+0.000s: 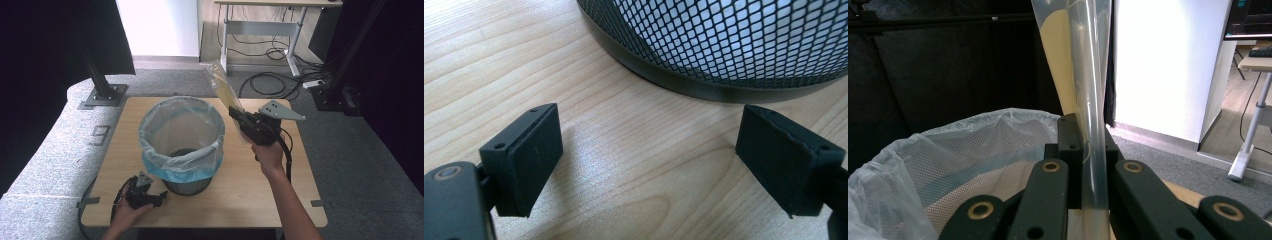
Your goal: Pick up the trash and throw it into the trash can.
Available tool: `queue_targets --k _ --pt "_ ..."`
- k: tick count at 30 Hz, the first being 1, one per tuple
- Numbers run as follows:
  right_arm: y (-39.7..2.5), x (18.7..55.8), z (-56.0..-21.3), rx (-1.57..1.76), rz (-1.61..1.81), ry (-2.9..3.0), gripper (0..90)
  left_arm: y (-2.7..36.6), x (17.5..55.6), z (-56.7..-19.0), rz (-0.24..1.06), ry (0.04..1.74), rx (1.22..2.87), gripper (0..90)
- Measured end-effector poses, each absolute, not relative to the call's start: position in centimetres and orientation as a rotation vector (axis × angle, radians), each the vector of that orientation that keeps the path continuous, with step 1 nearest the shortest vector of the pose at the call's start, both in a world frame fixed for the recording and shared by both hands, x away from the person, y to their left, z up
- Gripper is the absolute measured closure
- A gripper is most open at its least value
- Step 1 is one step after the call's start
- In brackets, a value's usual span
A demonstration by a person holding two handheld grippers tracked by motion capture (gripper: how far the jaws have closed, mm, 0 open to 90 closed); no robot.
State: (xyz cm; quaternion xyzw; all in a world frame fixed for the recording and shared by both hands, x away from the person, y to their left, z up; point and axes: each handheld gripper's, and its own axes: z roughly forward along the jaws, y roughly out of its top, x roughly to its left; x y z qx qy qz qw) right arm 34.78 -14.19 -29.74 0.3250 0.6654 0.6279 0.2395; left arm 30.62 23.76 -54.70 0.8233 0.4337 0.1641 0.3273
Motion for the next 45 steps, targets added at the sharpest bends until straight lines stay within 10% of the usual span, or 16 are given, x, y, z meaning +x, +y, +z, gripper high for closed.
queue_targets --k 45 --pt "-8.0 36.9 -27.2 0.822 1.762 1.864 87.3 23.8 30.5 -54.7 0.429 1.133 2.157 11.5"
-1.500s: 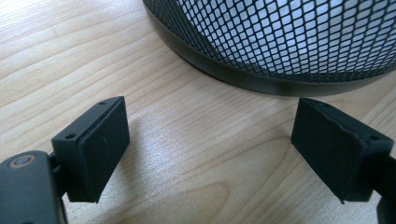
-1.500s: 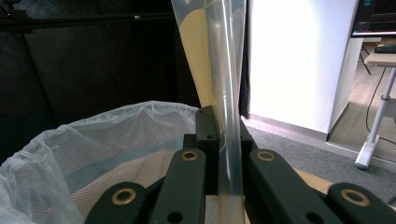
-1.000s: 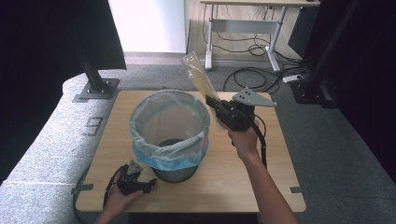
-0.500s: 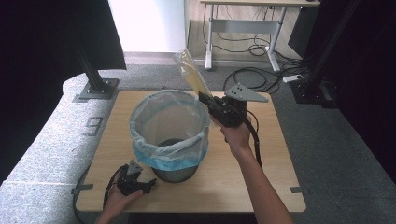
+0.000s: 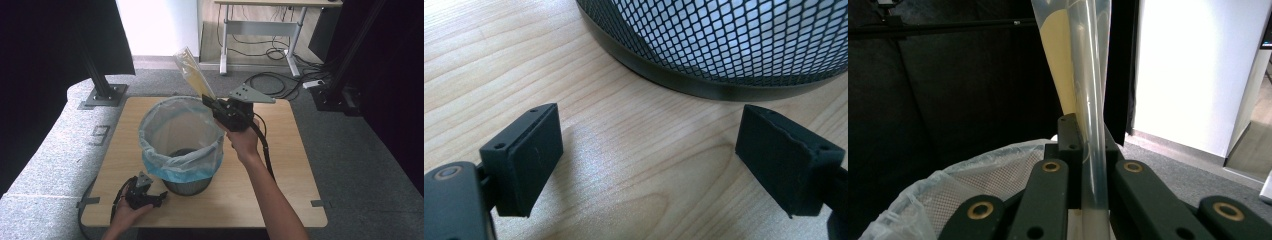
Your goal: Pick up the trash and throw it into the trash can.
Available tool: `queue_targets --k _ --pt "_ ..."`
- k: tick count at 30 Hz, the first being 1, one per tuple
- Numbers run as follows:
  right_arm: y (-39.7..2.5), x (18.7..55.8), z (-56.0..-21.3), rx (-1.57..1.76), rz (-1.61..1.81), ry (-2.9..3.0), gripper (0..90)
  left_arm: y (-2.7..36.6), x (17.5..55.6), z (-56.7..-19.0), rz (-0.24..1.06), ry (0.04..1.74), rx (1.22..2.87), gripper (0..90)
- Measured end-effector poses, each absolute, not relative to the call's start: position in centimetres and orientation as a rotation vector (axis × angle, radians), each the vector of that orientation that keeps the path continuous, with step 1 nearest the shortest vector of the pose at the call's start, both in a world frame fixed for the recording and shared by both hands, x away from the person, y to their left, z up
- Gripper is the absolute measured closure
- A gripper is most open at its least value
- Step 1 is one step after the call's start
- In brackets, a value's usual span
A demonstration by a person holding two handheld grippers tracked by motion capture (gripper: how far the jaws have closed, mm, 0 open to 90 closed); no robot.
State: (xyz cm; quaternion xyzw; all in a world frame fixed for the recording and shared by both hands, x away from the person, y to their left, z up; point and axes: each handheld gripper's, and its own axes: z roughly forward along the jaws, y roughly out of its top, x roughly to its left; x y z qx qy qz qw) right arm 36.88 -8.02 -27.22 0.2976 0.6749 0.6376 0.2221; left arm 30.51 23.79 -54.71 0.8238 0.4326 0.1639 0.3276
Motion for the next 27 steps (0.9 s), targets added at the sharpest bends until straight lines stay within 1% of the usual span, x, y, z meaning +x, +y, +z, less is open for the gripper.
queue_targets --k 13,27 --pt "-5.4 37.7 -27.4 0.807 1.761 1.905 87.2 23.8 30.5 -54.7 0.430 1.132 2.157 11.5" --pt "-3.8 37.7 -27.2 0.776 1.763 1.928 87.2 23.8 30.5 -54.7 0.429 1.132 2.157 11.5"
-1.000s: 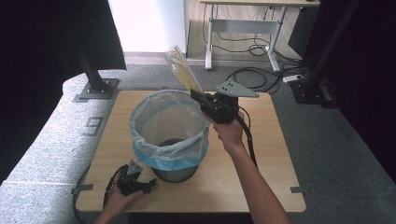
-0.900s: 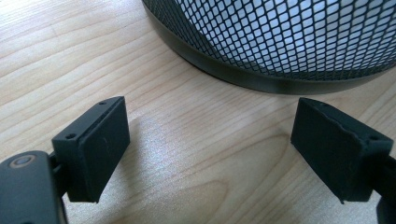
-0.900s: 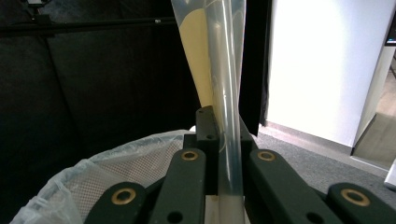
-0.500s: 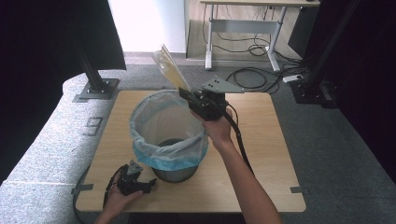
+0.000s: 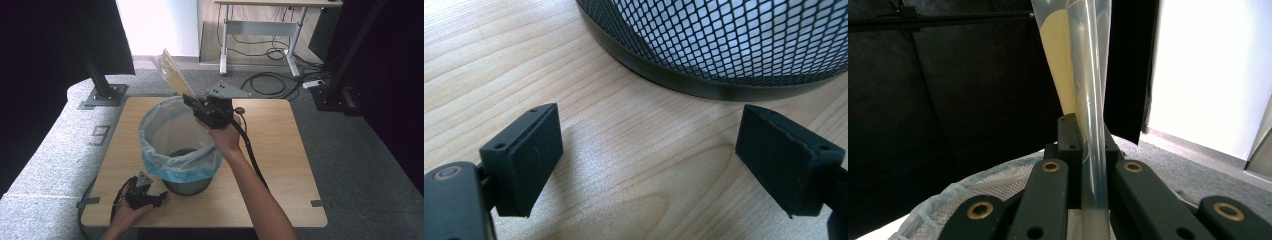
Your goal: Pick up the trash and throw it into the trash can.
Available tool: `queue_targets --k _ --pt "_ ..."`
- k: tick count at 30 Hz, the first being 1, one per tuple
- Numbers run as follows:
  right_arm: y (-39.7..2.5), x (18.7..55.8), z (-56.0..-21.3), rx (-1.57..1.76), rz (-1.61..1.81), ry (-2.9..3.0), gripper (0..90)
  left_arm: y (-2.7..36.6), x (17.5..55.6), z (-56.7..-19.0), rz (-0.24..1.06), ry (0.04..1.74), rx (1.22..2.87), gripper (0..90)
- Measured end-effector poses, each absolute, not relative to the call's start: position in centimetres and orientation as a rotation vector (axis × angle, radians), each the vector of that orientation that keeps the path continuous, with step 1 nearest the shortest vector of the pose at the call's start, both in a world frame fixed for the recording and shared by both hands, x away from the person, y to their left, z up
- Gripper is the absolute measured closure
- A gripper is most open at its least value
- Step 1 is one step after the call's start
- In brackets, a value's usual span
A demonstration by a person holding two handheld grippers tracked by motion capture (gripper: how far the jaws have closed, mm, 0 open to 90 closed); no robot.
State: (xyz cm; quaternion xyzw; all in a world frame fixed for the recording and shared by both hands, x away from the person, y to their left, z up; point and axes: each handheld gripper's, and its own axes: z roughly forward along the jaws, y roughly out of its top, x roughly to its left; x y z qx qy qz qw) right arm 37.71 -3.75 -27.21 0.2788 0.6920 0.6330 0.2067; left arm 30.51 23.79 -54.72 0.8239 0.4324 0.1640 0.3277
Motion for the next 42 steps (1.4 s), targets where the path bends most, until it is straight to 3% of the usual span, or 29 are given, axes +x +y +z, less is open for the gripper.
queue_targets --k 24,26,28,31,42 --pt "-1.9 38.2 -28.1 0.764 1.748 1.983 84.7 23.8 30.5 -54.7 0.430 1.132 2.157 11.4" --pt "-1.9 38.3 -28.1 0.767 1.731 1.986 74.9 23.8 30.5 -54.7 0.430 1.132 2.157 11.4" --pt "-1.8 38.4 -28.1 0.782 1.684 1.977 49.3 23.8 30.5 -54.7 0.430 1.132 2.157 11.4" --pt "-1.8 38.3 -28.1 0.786 1.614 1.959 35.0 23.8 30.5 -54.7 0.430 1.132 2.157 11.4" --pt "-3.4 37.4 -27.9 0.794 1.602 1.972 32.2 23.8 30.5 -54.7 0.429 1.132 2.158 11.4"
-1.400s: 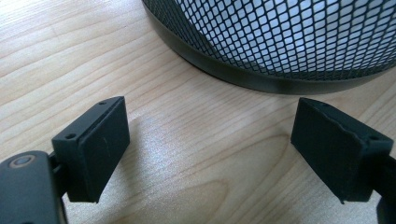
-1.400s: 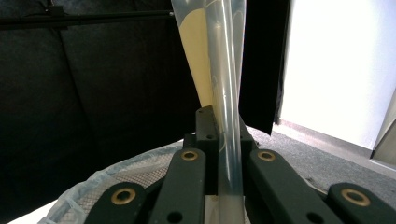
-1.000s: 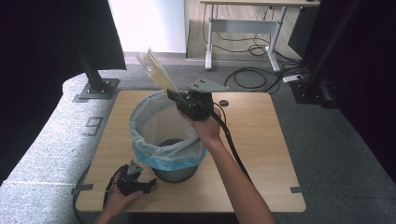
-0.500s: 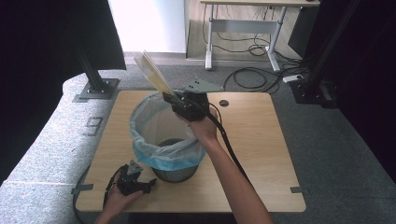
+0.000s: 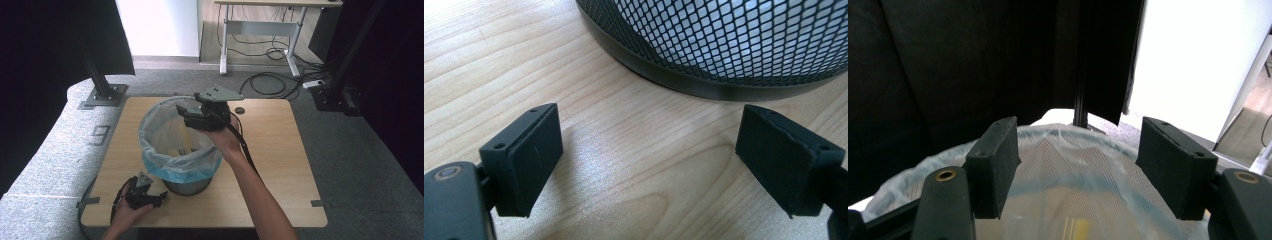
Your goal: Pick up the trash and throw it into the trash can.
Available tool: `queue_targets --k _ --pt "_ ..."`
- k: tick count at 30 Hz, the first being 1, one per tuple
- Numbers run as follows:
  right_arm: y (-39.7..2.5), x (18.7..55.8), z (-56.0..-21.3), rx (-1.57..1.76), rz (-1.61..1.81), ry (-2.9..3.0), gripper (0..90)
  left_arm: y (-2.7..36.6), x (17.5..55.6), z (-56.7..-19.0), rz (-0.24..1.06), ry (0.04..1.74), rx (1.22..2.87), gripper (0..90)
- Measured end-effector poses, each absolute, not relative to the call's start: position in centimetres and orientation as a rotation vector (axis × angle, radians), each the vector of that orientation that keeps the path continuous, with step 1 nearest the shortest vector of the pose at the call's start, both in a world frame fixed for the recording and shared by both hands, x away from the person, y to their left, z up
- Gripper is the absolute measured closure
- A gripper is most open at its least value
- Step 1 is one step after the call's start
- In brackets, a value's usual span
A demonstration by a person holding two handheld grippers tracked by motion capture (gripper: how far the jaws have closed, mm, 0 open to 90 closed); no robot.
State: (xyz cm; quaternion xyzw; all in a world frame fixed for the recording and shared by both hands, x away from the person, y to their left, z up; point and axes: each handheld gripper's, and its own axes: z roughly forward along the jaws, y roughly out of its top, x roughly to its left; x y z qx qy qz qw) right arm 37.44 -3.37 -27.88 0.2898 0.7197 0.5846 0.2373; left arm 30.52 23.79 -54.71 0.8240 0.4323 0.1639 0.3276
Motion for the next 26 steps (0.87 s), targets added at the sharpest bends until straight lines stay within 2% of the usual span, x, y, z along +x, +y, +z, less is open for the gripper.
queue_targets --k 20,26 --pt "-14.6 34.5 -32.1 0.889 1.586 1.898 32.0 23.8 30.5 -54.7 0.428 1.132 2.157 11.4" --pt "-16.8 34.0 -33.4 0.916 1.591 1.861 31.7 23.8 30.5 -54.7 0.428 1.132 2.158 11.3"
